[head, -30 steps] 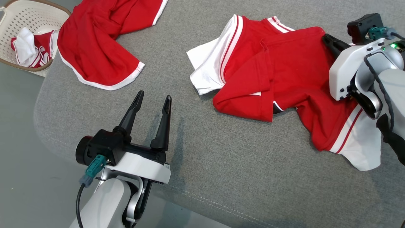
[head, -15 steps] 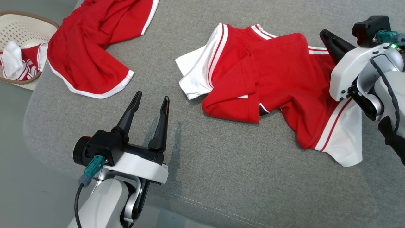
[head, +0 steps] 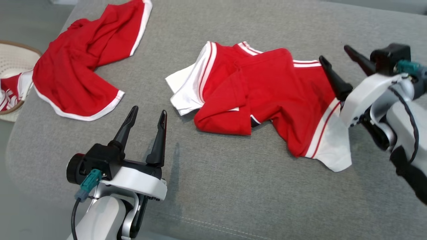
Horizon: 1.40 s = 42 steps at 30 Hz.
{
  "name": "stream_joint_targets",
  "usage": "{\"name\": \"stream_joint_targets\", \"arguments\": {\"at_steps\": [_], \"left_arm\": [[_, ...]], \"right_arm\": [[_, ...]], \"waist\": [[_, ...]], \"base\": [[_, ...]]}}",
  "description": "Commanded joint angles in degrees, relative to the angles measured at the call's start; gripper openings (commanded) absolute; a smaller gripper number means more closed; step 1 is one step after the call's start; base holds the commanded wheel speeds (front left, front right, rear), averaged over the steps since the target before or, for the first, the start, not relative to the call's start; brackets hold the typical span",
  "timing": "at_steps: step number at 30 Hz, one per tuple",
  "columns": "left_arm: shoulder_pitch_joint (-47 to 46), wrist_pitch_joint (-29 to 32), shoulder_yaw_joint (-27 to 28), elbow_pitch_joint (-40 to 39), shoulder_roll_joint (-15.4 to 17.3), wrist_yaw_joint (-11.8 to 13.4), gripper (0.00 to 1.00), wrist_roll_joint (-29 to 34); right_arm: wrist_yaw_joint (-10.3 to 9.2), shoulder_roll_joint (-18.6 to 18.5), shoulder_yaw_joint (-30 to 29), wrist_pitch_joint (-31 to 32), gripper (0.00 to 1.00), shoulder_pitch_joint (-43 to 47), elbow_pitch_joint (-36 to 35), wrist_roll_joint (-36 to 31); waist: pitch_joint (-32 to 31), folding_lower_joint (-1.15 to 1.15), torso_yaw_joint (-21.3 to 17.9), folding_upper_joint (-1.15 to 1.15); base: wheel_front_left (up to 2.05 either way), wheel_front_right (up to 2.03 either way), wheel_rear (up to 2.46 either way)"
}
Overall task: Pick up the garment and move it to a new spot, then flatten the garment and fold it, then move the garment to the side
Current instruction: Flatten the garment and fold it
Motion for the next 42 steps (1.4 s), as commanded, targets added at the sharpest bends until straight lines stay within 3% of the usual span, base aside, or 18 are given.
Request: {"name": "stream_joint_targets", "arguments": {"at_steps": [1,5,9,11,14,19,31,42], "left_arm": [[-0.4,0.3,2.5,-1.9,1.9,0.8,1.00,-0.2],[0.8,1.3,3.1,-2.8,3.1,1.6,1.00,-0.3],[2.8,2.5,3.7,-3.9,4.1,2.8,1.00,-0.7],[3.2,2.8,3.7,-4.0,4.4,3.1,1.00,-0.7],[4.9,3.7,4.2,-4.4,5.2,3.9,1.00,-1.2],[6.6,4.7,4.8,-5.0,6.0,4.7,1.00,-1.8],[8.5,5.9,5.1,-5.8,7.0,6.0,1.00,-2.2],[8.4,6.3,4.8,-6.6,7.2,6.4,1.00,-2.3]], "right_arm": [[0.24,0.3,-1.2,-1.8,1.00,3.6,-1.8,-0.1],[0.24,1.1,-5.7,-4.0,1.00,8.7,-4.4,-2.5],[0.24,2.9,-16.2,-4.6,1.00,18.7,-10.5,-8.0],[0.24,3.3,-18.6,-4.6,1.00,21.0,-12.3,-10.3],[0.24,6.6,-27.8,-4.6,1.00,31.5,-20.1,-16.9],[0.24,11.3,-35.4,-4.2,1.00,41.5,-27.9,-22.9],[0.24,16.8,-41.7,0.9,1.00,49.9,-38.1,-27.7],[0.24,16.8,-42.1,3.2,1.00,50.0,-41.1,-28.2]], "waist": [[-1.8,0.00,-2.1,0.00],[-3.4,0.00,-4.2,0.00],[-5.5,0.00,-6.5,0.00],[-5.9,0.00,-6.9,0.00],[-7.2,0.00,-8.0,0.00],[-8.3,0.00,-8.9,0.00],[-10.2,0.00,-10.1,0.00],[-9.4,0.00,-10.2,0.00]], "base": [[0.00,0.00,0.00],[0.00,0.00,0.00],[0.00,0.00,0.00],[0.00,0.00,0.00],[0.00,0.00,0.00],[0.00,0.00,0.00],[0.00,0.00,0.00],[0.00,0.00,0.00]]}}
